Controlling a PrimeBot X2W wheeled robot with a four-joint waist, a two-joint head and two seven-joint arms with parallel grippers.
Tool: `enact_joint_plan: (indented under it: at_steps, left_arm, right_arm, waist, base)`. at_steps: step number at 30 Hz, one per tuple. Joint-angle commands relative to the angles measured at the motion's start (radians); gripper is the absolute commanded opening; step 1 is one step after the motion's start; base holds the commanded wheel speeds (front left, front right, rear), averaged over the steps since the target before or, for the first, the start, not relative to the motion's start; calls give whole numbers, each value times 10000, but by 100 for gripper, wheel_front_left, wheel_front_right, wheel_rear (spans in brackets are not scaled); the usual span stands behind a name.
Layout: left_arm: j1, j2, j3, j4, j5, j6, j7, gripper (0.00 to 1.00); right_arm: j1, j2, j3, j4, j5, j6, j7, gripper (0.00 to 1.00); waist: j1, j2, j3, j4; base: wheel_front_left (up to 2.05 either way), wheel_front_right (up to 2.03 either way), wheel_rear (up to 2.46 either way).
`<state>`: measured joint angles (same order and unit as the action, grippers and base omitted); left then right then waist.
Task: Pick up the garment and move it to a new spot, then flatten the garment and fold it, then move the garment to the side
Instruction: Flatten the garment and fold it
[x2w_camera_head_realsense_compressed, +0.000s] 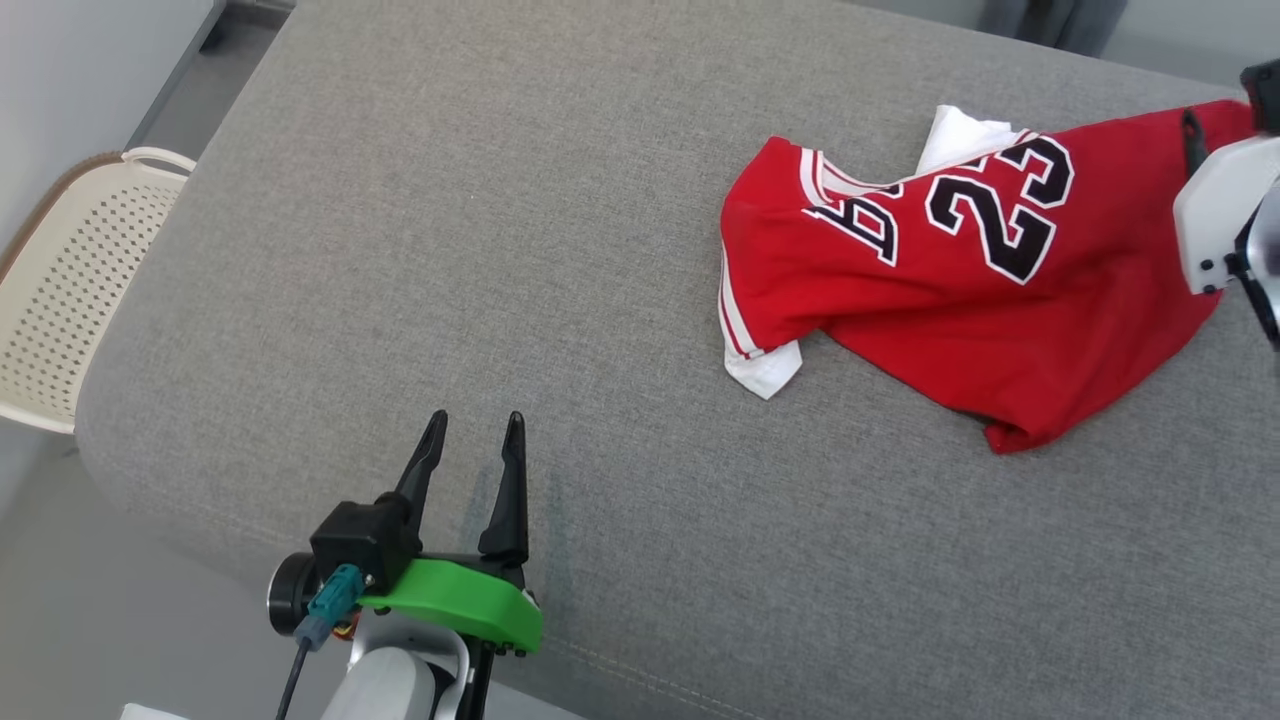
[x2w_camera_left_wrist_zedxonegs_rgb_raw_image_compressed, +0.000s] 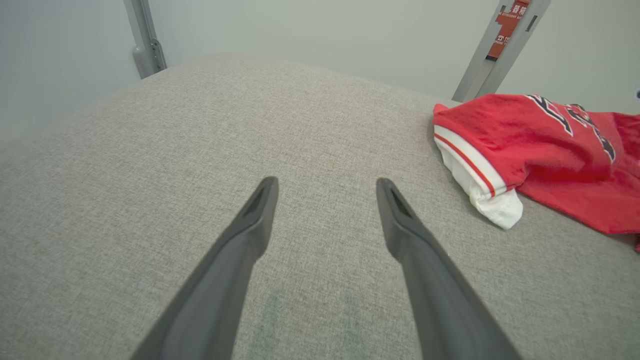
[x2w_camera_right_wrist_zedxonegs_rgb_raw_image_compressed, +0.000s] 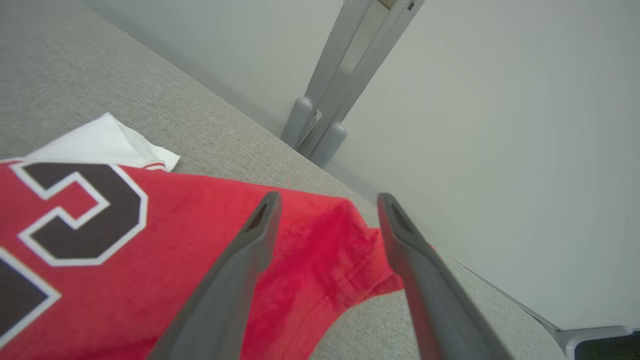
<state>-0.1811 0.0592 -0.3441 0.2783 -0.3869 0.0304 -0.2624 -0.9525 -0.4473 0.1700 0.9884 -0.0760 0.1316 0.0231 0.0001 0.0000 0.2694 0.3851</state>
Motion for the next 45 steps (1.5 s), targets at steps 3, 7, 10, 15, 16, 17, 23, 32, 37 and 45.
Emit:
enact_joint_plan:
  at_steps: [3,7,10,15,16,17,23,32,37,45]
  left_arm:
    - [59,136,133,100,101,-43,-31,100]
    - [271,232,233,144,146,-17,-32,100]
    - [396,323,269,155,131,43,-28,100]
    - [688,429,295,71,50,139,63,100]
    - [748,448,288,41,38,163,104,100]
    - [794,466,296,22,22,179,120,100]
    - [1111,579,322,-246,-57,312,228,100]
    - [979,684,293,-554,-109,377,321,100]
    - [748,661,268,-601,-93,417,315,100]
    - [574,645,315,-583,-140,421,204,100]
  right_arm:
    - [216,401,18,188,137,-18,-715,100]
    - [568,803,16,194,526,-18,-1496,100]
    - [965,1067,-51,-5,795,-18,-2052,100]
    - [2084,1689,-337,-617,1406,-18,-2554,100]
    - [2420,1824,-387,-800,1512,-18,-2601,100]
    - [2714,1957,-377,-988,1560,-17,-2646,100]
    - [4814,2814,-111,-2183,1866,-17,-2728,100]
    - [6123,3722,133,-2904,1938,-17,-2349,100]
    - [5669,3873,29,-2427,1562,-17,-2287,100]
    - [4980,3923,-665,-1190,318,-18,-2392,73]
  waist:
    - [-1,0,-786,-695]
    - [-1,0,-1430,-1261]
    - [-1,0,-1869,-1671]
    - [-1,0,-2402,-2156]
    - [-1,0,-2485,-2219]
    - [-1,0,-2540,-2267]
    - [-1,0,-2696,-2471]
    - [-1,0,-2122,-2160]
    - [-1,0,-1653,-1734]
    - [-1,0,-1138,-1269]
  base:
    - [0,0,0]
    - [0,0,0]
    - [0,0,0]
    - [0,0,0]
    - [0,0,0]
    - [0,0,0]
    - [0,0,0]
    - [0,0,0]
    - [0,0,0]
    - [0,0,0]
